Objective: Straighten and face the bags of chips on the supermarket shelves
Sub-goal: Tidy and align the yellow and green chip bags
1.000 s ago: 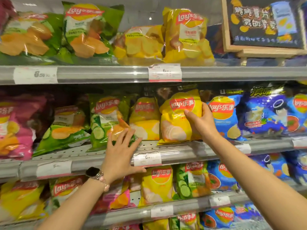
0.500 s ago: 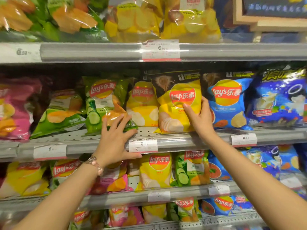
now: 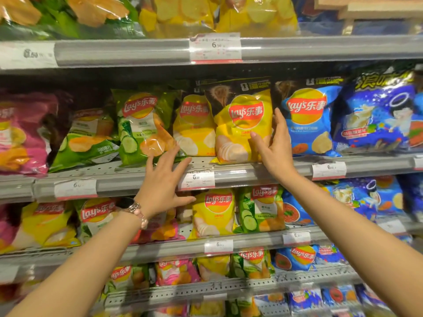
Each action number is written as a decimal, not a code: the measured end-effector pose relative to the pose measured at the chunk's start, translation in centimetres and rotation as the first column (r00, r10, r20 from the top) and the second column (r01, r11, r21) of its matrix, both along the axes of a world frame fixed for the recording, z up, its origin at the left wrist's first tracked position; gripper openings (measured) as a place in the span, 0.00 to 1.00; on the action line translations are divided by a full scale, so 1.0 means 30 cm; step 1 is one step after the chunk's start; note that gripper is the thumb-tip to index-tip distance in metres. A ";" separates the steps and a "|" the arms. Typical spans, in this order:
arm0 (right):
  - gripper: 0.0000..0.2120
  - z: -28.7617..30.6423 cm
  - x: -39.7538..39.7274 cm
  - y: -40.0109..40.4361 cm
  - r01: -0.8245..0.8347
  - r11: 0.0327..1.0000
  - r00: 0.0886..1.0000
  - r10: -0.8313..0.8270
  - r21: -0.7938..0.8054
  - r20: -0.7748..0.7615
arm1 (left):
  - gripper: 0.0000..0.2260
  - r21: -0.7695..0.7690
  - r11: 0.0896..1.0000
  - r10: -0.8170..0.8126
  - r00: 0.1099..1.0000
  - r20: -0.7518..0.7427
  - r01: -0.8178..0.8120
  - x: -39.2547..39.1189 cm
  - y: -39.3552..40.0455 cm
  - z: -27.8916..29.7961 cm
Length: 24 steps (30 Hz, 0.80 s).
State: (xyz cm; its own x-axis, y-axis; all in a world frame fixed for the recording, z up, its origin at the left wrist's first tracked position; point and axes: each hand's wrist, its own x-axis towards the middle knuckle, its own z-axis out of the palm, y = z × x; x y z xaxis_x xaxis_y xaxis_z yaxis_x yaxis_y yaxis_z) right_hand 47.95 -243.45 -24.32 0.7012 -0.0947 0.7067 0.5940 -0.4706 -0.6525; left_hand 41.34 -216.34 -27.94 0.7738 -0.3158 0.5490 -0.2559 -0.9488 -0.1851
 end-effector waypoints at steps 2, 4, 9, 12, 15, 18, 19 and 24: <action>0.34 -0.034 -0.037 -0.008 0.005 1.000 0.998 -0.003 -0.023 0.070 | 0.42 -0.053 0.996 -0.068 0.994 0.082 0.073 -0.030 -0.028 -0.041; 0.31 -0.084 -0.077 -0.016 0.008 0.999 0.986 0.000 -0.044 0.166 | 0.39 -0.124 0.982 -0.122 0.979 0.161 0.143 -0.059 -0.056 -0.100; 0.20 -0.254 -0.149 -0.034 0.020 0.993 0.939 0.022 -0.116 0.343 | 0.25 -0.191 0.936 -0.235 0.928 0.291 0.297 -0.108 -0.136 -0.278; 0.14 -0.357 -0.169 -0.034 -0.025 0.991 0.958 0.062 -0.133 0.282 | 0.20 -0.233 0.923 -0.258 0.942 0.214 0.305 -0.100 -0.176 -0.361; 0.10 -0.439 -0.154 -0.050 -0.033 0.982 0.990 0.057 -0.186 0.126 | 0.30 -0.291 0.945 -0.176 0.981 -0.077 0.147 -0.063 -0.196 -0.420; 0.18 -0.492 -0.113 -0.095 0.129 0.979 0.987 -0.142 -0.157 -0.074 | 0.51 -0.239 0.968 -0.015 0.931 -0.364 -0.078 -0.007 -0.201 -0.483; 0.22 -0.506 -0.101 -0.111 0.170 0.975 0.973 -0.189 -0.140 -0.134 | 0.54 -0.194 0.974 0.028 0.912 -0.409 -0.118 0.016 -0.210 -0.503; 0.39 -0.563 -0.046 -0.144 0.119 0.982 0.923 -0.163 -0.144 -0.347 | 0.61 -0.010 0.978 0.182 0.865 -0.467 -0.211 0.086 -0.248 -0.563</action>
